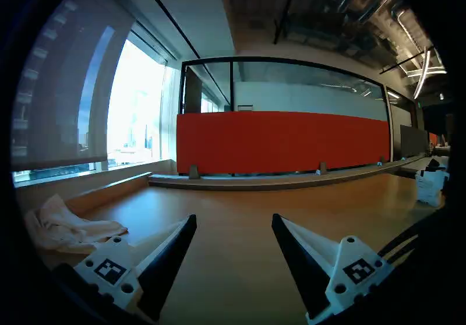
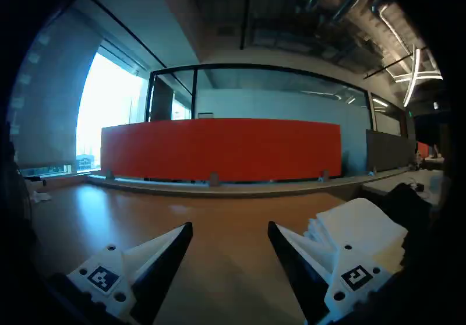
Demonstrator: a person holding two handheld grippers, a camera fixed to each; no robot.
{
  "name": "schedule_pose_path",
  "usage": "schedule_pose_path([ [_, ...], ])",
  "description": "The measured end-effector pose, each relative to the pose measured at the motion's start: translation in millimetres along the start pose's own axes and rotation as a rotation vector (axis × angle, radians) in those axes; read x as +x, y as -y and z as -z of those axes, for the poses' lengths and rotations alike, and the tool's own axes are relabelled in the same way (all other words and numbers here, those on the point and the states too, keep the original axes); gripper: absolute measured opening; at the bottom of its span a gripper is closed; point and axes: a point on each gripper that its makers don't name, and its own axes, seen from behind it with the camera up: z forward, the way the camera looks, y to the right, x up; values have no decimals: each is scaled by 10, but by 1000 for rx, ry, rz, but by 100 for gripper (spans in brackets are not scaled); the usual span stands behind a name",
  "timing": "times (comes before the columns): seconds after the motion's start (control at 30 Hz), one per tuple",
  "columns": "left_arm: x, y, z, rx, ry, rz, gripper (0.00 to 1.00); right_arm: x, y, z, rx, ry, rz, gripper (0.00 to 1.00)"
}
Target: Fold towel
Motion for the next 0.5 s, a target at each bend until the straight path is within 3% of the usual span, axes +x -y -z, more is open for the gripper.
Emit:
schedule_pose_path([
  [0.5, 19, -1, 12, 0, 1, 0, 96, -1, 6, 1, 0, 0, 0, 100],
])
